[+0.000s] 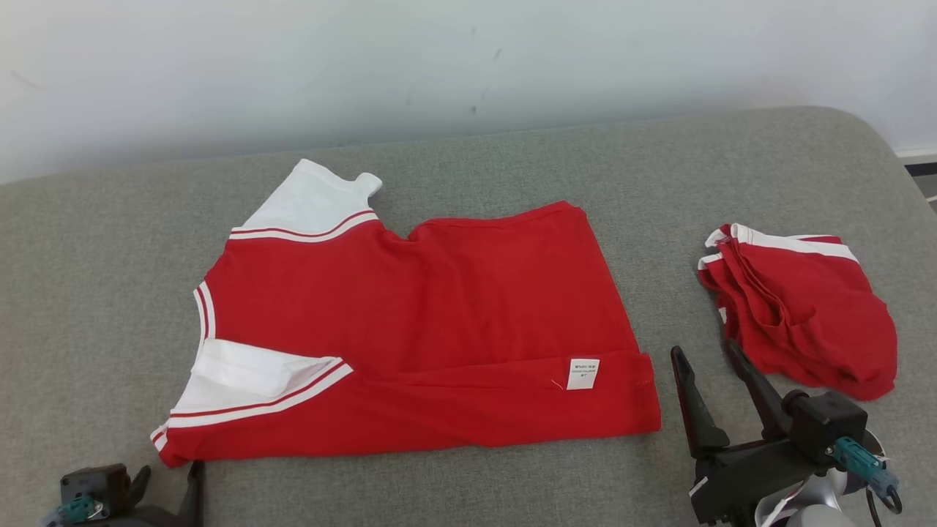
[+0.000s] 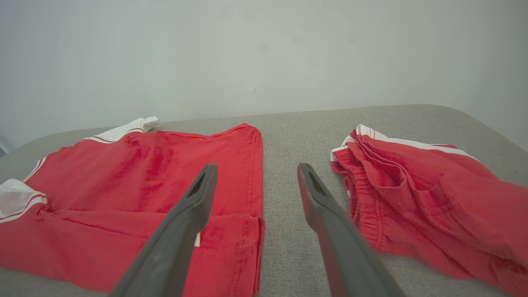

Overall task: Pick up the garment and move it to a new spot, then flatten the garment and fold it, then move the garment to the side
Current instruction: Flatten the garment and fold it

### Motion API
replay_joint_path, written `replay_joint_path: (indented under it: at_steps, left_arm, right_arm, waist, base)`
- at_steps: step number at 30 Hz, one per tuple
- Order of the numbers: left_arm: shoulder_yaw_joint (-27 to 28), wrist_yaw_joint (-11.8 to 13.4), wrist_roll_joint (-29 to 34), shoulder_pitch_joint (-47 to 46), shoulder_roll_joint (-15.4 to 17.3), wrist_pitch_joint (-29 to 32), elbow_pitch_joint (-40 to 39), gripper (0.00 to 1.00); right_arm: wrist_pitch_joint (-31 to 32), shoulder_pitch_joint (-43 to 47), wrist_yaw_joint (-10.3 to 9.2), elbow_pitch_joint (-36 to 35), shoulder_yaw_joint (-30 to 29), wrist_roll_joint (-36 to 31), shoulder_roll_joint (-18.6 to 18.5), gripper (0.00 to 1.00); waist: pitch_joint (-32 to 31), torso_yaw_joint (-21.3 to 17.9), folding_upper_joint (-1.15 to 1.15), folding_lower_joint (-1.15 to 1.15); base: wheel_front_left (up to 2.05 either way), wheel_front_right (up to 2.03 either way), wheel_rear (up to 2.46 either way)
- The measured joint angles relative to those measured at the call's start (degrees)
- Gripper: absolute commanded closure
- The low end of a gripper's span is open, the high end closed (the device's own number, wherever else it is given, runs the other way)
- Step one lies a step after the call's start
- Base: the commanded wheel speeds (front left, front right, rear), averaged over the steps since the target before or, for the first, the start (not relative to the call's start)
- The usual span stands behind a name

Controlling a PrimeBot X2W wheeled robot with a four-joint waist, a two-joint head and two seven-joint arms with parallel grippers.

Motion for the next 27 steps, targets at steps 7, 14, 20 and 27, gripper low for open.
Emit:
replay_joint_path:
  at_steps: [7,14,20,27]
  left_arm:
    - [-0.03,0.00,-0.01,-0.34,-0.04,-0.37,0.27,0.29]
    - [-0.16,0.00,0.09,-0.55,0.11,-0.85,0.38,1.00]
    - [-0.37,0.05,0.16,-1.52,0.08,-1.02,0.41,1.00]
    - [-1.29,0.08,0.31,-2.63,-0.42,-1.16,0.44,1.00]
  right_arm:
    - [0.05,-0.05,0.40,0.10,0.33,-0.03,-0.11,0.00]
    - [0.86,0.01,0.60,0.34,0.69,-0.02,-0.11,0.00]
    - [4.08,0.03,1.62,2.37,1.78,0.04,-0.71,0.00]
    - [10.34,0.59,3.71,5.94,4.99,0.04,-2.13,0.00]
  waist:
    - [0.07,-0.72,0.00,0.00]
    - [0.54,-0.88,0.00,0.00]
    - [1.38,-0.56,0.00,0.00]
    - [2.11,0.18,0.00,0.00]
  base:
    - [0.00,0.00,0.00]
    - [0.00,0.00,0.00]
    - [0.00,0.00,0.00]
    - [0.00,0.00,0.00]
